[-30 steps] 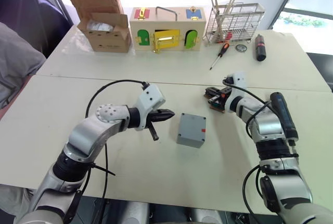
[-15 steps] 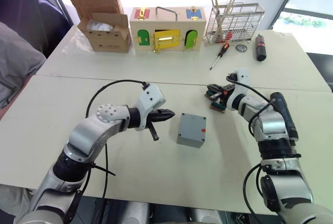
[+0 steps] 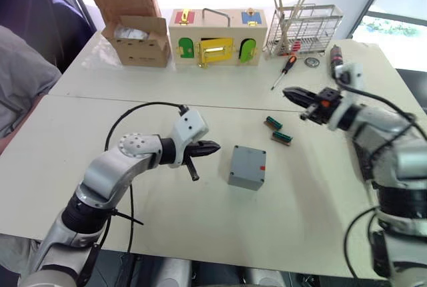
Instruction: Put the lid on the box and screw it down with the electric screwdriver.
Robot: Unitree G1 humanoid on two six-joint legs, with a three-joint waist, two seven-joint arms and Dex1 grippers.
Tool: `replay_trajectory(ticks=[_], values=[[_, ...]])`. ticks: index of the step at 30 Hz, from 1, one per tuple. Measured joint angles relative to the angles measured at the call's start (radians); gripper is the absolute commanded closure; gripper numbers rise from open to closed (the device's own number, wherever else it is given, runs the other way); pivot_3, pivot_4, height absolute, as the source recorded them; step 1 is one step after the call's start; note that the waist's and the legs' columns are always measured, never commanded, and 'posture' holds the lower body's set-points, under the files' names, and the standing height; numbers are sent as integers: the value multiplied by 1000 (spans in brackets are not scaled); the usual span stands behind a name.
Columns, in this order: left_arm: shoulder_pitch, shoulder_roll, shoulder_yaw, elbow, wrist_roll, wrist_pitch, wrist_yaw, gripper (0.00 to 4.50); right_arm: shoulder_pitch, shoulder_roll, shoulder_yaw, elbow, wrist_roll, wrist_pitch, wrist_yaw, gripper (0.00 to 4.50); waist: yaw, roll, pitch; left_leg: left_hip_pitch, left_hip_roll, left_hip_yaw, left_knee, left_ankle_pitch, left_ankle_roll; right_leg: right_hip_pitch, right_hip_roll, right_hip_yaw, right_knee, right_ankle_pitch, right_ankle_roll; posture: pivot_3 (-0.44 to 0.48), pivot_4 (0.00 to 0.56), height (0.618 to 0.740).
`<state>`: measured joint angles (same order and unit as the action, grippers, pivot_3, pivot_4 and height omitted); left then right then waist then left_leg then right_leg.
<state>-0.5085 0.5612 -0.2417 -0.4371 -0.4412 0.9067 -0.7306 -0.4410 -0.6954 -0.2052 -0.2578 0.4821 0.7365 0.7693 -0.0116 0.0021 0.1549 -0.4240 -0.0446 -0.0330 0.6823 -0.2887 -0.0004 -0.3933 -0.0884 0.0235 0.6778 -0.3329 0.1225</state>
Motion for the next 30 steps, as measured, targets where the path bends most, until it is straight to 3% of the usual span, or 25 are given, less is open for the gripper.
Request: replay_trajectory(ticks=[9, 30], values=[[0, 35, -1, -37, -51, 9, -69, 4500, 193, -28, 9, -170, 110, 98, 19, 4452, -1, 0, 0, 0, 1, 1, 0, 0, 0, 0, 1, 1, -5, 0, 0, 0, 150, 740], [3, 46, -6, -46, -64, 21, -73, 4500, 232, -28, 80, -170, 104, 63, 1, 4452, 0, 0, 0, 0, 1, 0, 0, 0, 0, 1, 1, 0, -7, 0, 0, 0, 150, 740]])
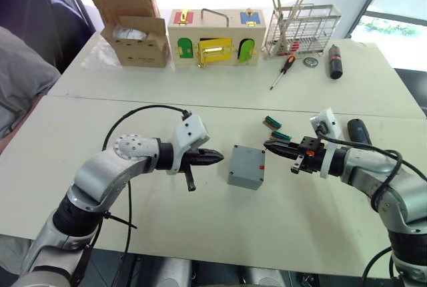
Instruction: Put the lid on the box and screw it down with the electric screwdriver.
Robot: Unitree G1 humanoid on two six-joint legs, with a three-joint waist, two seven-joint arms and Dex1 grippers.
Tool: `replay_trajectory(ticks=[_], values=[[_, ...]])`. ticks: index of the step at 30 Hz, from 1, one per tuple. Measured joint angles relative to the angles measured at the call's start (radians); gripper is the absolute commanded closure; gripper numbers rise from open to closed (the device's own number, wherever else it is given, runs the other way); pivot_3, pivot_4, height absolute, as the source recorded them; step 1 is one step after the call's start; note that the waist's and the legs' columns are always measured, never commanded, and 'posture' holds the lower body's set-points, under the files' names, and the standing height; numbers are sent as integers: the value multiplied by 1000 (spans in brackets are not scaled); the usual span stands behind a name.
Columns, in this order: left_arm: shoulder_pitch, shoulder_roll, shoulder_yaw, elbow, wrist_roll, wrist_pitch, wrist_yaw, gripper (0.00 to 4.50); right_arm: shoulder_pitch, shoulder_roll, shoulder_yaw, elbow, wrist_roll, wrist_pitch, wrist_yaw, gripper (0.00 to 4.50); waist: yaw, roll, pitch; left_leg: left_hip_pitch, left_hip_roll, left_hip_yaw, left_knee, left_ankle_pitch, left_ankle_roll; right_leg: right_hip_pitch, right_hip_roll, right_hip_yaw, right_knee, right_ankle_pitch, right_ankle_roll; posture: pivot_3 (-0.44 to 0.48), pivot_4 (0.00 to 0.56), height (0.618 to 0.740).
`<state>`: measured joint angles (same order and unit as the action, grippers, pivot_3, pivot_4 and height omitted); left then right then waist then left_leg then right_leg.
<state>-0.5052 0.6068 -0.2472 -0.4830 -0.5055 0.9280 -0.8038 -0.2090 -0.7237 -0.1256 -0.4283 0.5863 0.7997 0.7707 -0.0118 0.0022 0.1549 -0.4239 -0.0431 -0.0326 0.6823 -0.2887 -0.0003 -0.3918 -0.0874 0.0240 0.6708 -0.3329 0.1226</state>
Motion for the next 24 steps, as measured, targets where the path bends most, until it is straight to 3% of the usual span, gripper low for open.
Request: replay_trajectory(ticks=[24], values=[[0, 0, -7, -1, -9, 6, -1, 4500, 6, 4, 6, -8, 26, 25, -29, 4452, 0, 0, 0, 0, 0, 0, 0, 0, 0, 0, 0, 0, 0, 0, 0, 0, 150, 740]])
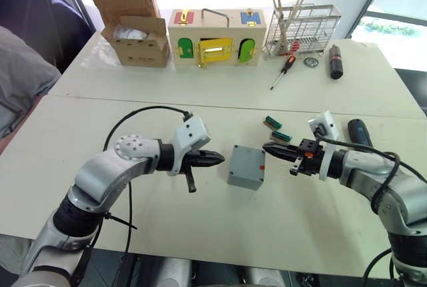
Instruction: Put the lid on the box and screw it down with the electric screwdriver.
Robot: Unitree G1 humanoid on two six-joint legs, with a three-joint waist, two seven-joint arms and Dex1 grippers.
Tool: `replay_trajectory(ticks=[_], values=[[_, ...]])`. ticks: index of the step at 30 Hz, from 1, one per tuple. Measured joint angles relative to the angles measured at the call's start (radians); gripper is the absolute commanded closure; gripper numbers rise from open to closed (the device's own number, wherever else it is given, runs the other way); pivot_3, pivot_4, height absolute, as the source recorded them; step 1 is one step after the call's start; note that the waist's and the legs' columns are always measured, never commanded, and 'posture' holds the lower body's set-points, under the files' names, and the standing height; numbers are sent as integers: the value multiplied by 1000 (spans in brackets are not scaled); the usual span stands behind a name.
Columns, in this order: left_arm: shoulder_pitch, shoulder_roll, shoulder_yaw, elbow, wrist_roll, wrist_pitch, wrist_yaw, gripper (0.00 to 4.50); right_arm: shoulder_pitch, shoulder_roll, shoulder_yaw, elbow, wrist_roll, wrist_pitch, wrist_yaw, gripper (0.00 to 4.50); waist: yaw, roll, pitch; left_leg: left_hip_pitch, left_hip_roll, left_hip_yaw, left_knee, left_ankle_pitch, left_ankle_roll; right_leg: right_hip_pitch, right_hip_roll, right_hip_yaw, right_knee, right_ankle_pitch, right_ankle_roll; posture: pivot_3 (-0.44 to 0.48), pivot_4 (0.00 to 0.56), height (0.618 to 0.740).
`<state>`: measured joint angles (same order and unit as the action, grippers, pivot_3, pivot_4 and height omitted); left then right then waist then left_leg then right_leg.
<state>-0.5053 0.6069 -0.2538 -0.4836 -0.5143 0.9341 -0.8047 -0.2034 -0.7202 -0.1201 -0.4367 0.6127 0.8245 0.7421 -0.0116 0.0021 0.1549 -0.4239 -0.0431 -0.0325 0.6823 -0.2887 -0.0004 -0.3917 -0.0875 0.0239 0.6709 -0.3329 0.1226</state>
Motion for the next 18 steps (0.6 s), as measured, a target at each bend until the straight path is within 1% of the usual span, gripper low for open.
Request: replay_trajectory(ticks=[18], values=[[2, 17, 0, -30, -34, 20, 0, 4500, 9, -2, 48, 9, -47, -39, 3, 4452, 0, 0, 0, 0, 0, 0, 0, 0, 0, 0, 0, 0, 0, 0, 0, 0, 150, 740]])
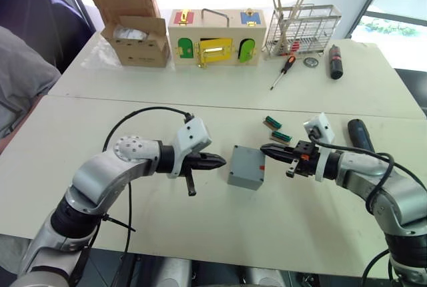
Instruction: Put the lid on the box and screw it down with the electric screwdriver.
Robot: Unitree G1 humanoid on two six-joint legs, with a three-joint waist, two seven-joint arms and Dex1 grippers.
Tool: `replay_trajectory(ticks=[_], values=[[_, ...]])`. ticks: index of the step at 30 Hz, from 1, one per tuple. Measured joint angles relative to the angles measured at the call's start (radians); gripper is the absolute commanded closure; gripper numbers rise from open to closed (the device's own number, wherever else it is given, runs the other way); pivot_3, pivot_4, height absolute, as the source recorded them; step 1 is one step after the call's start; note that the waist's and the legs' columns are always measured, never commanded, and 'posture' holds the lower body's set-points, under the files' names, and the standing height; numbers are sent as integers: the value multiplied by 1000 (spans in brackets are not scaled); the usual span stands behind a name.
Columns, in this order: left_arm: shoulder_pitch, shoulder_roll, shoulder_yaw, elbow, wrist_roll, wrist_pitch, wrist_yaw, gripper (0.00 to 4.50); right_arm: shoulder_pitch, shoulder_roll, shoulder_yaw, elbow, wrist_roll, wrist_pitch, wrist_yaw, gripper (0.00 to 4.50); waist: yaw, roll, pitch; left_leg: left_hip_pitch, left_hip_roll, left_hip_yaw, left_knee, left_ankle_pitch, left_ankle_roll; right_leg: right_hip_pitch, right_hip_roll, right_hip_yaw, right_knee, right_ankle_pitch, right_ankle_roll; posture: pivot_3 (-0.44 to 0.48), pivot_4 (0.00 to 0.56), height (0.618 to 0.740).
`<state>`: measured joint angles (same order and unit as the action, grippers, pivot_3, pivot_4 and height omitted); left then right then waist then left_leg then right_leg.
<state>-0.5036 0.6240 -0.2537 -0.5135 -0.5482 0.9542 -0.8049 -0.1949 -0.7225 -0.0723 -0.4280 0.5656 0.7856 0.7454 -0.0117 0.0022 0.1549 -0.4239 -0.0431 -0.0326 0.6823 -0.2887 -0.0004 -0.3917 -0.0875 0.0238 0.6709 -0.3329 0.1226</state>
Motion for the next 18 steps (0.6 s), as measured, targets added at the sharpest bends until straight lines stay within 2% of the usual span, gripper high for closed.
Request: replay_trajectory(ticks=[6, 9, 13, 16, 18], values=[[0, 3, 0, 0, -6, 0, -1, 4500, 0, 0, 9, 3, -11, -6, 0, 4452, 0, 0, 0, 0, 0, 0, 0, 0, 0, 0, 0, 0, 0, 0, 0, 0, 150, 740], [0, 5, 0, 0, -7, 0, -4, 4500, 0, 0, 12, 3, -16, -8, 0, 3633, 0, 0, 0, 0, 0, 0, 0, 0, 0, 0, 0, 0, 0, 0, 0, 0, 150, 740], [1, 6, 0, 0, -8, 0, -10, 4500, 1, -5, 17, 4, -33, -13, 0, 1625, 0, 0, 0, 0, 0, 0, 0, 0, 0, 0, 0, 0, 0, 0, 0, 0, 150, 740], [1, -3, 6, 1, -20, 0, -11, 4500, -32, -16, -24, 28, 11, 28, 10, 1625, 0, 0, 0, 0, 0, 0, 0, 0, 0, 0, 0, 0, 0, 0, 0, 0, 150, 740], [-3, -31, 38, 4, -54, 2, -8, 4500, -119, -48, -111, 83, 87, 100, 13, 1625, 0, 0, 0, 0, 0, 1, 1, 0, 0, 0, 0, 0, 0, 0, 0, 0, 150, 740]])
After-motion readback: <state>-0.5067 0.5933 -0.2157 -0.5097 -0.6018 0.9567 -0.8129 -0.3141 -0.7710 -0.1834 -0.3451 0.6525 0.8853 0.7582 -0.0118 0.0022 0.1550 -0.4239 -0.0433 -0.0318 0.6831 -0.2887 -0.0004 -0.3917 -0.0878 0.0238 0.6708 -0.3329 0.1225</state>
